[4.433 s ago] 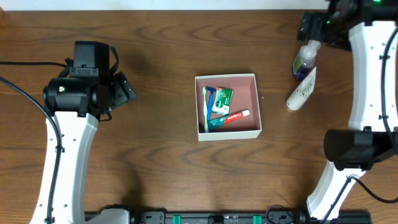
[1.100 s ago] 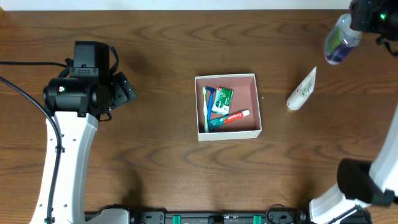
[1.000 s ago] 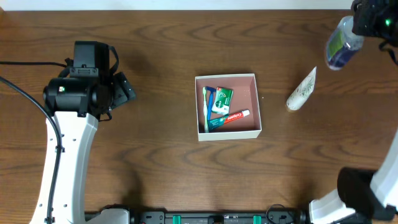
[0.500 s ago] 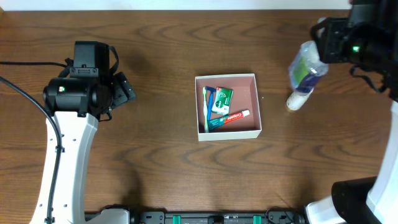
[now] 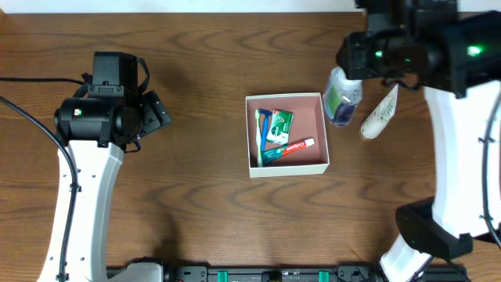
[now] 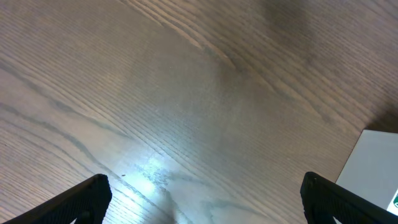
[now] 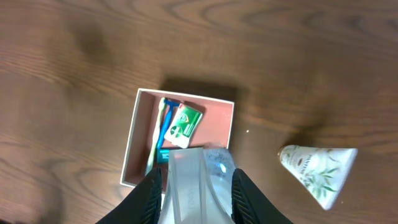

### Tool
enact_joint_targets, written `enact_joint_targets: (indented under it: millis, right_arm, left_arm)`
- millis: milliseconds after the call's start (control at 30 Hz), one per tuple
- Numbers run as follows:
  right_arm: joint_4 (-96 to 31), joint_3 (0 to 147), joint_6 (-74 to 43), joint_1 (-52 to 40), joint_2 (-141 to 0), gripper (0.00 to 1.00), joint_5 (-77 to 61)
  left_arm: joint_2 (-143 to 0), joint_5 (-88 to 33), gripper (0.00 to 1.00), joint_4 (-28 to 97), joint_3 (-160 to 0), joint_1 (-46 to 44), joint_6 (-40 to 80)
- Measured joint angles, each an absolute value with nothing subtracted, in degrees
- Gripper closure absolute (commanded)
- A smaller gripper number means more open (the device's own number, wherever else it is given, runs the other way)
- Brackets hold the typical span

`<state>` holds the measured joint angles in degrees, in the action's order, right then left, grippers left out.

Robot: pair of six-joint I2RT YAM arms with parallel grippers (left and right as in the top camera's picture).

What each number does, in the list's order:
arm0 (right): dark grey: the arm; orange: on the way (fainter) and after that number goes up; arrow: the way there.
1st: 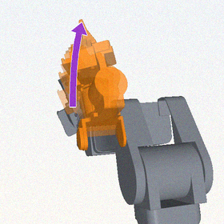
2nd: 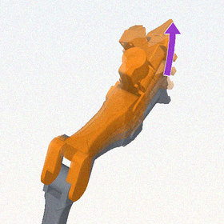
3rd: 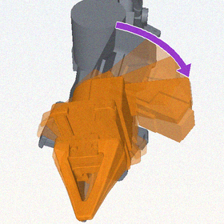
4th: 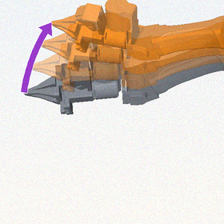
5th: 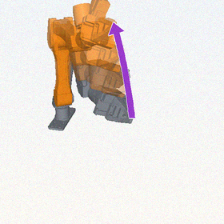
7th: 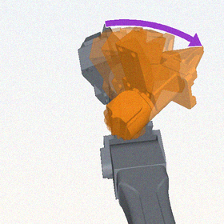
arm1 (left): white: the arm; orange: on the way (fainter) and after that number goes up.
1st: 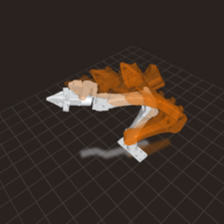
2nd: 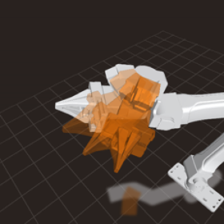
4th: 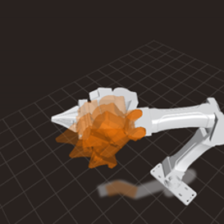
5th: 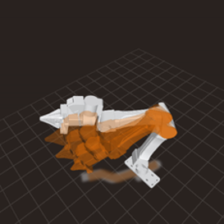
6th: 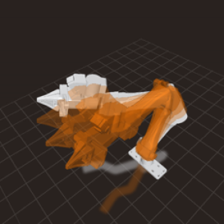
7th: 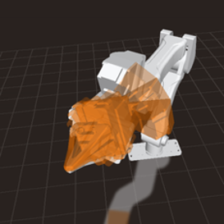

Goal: Pack container
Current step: 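Lift the pump bottle and carry it left over the box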

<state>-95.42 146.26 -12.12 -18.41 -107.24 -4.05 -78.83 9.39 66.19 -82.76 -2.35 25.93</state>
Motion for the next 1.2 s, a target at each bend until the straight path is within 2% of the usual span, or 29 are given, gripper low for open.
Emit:
enact_joint_targets:
  millis: [467,1200]
  right_arm:
    - [-95.8,146.3,-23.6,-22.2,-113.3,0.92,2.6]
    - [-93.4,143.8,-29.8,-24.1,-122.6,0.92,3.9]
  left_arm:
    - [-78.8,9.4,0.02,66.2,-82.8,-2.3,25.9]
    - [-78.8,9.4,0.02,66.2,-82.8,-2.3,25.9]
